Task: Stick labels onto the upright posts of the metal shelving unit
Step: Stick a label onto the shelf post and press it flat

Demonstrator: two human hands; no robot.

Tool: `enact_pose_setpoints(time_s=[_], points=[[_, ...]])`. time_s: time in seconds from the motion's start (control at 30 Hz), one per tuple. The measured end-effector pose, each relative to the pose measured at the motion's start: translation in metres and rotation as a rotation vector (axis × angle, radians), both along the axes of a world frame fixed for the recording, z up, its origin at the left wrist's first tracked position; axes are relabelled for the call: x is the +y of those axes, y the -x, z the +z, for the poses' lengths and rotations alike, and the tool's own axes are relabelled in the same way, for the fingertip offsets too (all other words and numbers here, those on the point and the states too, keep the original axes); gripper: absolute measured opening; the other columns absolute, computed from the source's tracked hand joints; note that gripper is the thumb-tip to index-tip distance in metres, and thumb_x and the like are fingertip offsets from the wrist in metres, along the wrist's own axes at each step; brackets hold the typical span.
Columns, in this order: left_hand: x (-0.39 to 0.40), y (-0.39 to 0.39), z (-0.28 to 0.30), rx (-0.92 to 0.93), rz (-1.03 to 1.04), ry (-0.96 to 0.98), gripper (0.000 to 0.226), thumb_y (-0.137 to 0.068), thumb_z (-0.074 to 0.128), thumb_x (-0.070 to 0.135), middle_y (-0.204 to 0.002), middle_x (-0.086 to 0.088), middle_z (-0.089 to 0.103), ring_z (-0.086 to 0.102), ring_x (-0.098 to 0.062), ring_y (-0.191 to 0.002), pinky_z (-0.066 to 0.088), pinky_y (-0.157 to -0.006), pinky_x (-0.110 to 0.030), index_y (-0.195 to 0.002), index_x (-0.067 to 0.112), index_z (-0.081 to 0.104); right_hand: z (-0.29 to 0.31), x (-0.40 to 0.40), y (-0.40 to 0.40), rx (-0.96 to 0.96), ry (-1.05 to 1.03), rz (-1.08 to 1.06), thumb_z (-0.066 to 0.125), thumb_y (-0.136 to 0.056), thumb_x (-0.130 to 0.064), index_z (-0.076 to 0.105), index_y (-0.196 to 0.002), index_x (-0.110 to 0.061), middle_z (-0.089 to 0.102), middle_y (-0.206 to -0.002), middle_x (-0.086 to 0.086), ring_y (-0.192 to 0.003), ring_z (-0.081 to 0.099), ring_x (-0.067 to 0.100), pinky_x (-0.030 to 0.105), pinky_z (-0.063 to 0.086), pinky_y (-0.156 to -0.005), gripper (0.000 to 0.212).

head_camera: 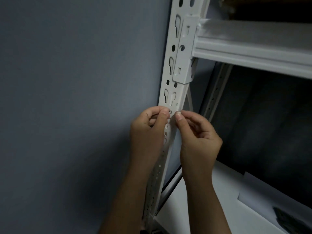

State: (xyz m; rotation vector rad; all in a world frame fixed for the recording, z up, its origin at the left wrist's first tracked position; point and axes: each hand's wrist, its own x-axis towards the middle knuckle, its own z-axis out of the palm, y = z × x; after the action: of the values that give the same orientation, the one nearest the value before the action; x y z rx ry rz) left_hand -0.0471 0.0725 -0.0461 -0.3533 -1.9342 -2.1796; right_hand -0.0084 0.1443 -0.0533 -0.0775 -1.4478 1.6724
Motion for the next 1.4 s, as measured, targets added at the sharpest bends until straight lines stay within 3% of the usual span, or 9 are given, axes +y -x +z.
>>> enact_pose_setpoints(time_s=[0.2,0.43,0.7,0.83,1.0,1.13,1.2,1.3,1.4], points=[[-0.020,-0.011,0.012,-0.025,-0.182,0.003,0.010,-0.090,0.059,0.020,-0.080,0.008,0.072,0.068,-0.005,-0.077,0.051,-0.058,-0.017,-0.090,0.021,0.068,0.006,-0.010,-0.007,0.004,-0.184,-0.017,0.064,-0.087,0.001,0.068,-0.085,-0.022,0.070,-0.077,-0.019,-0.076,0.067,-0.002,0.010,0.050,-0.069,0.023],[-0.033,-0.021,0.021,-0.036,-0.212,-0.026,0.010,-0.088,0.062,0.018,-0.076,0.006,0.072,0.067,-0.002,-0.072,0.048,-0.054,-0.013,-0.091,0.017,0.072,0.011,-0.015,-0.012,0.051,-0.227,-0.029,0.063,-0.087,0.003,0.069,-0.087,-0.024,0.071,-0.088,-0.003,-0.085,0.068,0.006,0.014,0.051,-0.075,0.028],[-0.047,-0.024,0.024,-0.177,-0.277,-0.060,0.010,-0.086,0.064,0.025,-0.075,0.003,0.072,0.065,-0.002,-0.070,0.046,-0.052,-0.011,-0.085,0.021,0.073,0.013,-0.012,-0.017,0.056,-0.381,0.042,0.065,-0.084,0.006,0.071,-0.088,-0.019,0.071,-0.089,0.001,-0.086,0.068,0.007,0.015,0.050,-0.077,0.026],[-0.052,-0.023,0.023,-0.260,-0.361,-0.026,0.012,-0.085,0.064,0.024,-0.078,0.001,0.072,0.065,-0.001,-0.070,0.045,-0.051,-0.012,-0.084,0.016,0.072,0.014,-0.006,-0.019,-0.033,-0.310,0.160,0.066,-0.082,0.004,0.070,-0.081,-0.019,0.071,-0.078,-0.009,-0.080,0.067,0.001,0.013,0.050,-0.073,0.024],[-0.057,-0.020,0.022,-0.323,-0.388,0.025,0.013,-0.087,0.062,0.021,-0.070,0.006,0.068,0.062,0.001,-0.062,0.044,-0.048,-0.011,-0.077,0.017,0.069,0.009,-0.006,-0.016,-0.087,-0.349,0.181,0.069,-0.080,0.003,0.070,-0.079,-0.020,0.069,-0.082,0.000,-0.080,0.067,0.006,0.017,0.052,-0.075,0.023],[-0.058,-0.018,0.021,-0.304,-0.343,0.053,0.015,-0.086,0.061,0.022,-0.068,0.007,0.068,0.063,0.000,-0.065,0.045,-0.050,-0.013,-0.075,0.019,0.070,0.008,-0.007,-0.016,-0.091,-0.213,0.180,0.075,-0.073,0.003,0.069,-0.083,-0.010,0.068,-0.080,0.000,-0.072,0.064,-0.001,0.012,0.050,-0.069,0.018],[-0.057,-0.018,0.020,-0.286,-0.329,0.070,0.017,-0.087,0.059,0.021,-0.068,0.008,0.068,0.063,0.000,-0.065,0.044,-0.051,-0.013,-0.074,0.021,0.069,0.006,-0.007,-0.015,-0.074,-0.312,0.116,0.076,-0.074,0.000,0.070,-0.087,-0.013,0.069,-0.087,0.002,-0.078,0.064,0.000,0.013,0.050,-0.072,0.020],[-0.056,-0.016,0.018,-0.247,-0.319,0.109,0.020,-0.088,0.058,0.021,-0.067,0.007,0.067,0.061,0.001,-0.063,0.045,-0.050,-0.011,-0.071,0.022,0.068,0.001,-0.006,-0.011,-0.048,-0.624,-0.041,0.068,-0.082,-0.002,0.073,-0.094,-0.015,0.069,-0.092,-0.002,-0.089,0.064,0.001,0.016,0.050,-0.082,0.018],[-0.055,-0.014,0.016,-0.240,-0.320,0.101,0.016,-0.087,0.061,0.021,-0.068,0.006,0.068,0.060,0.000,-0.061,0.045,-0.051,-0.010,-0.073,0.021,0.068,0.000,-0.001,-0.011,-0.015,-0.748,-0.135,0.066,-0.084,0.000,0.074,-0.094,-0.011,0.069,-0.091,-0.006,-0.089,0.064,0.001,0.014,0.049,-0.083,0.017]])
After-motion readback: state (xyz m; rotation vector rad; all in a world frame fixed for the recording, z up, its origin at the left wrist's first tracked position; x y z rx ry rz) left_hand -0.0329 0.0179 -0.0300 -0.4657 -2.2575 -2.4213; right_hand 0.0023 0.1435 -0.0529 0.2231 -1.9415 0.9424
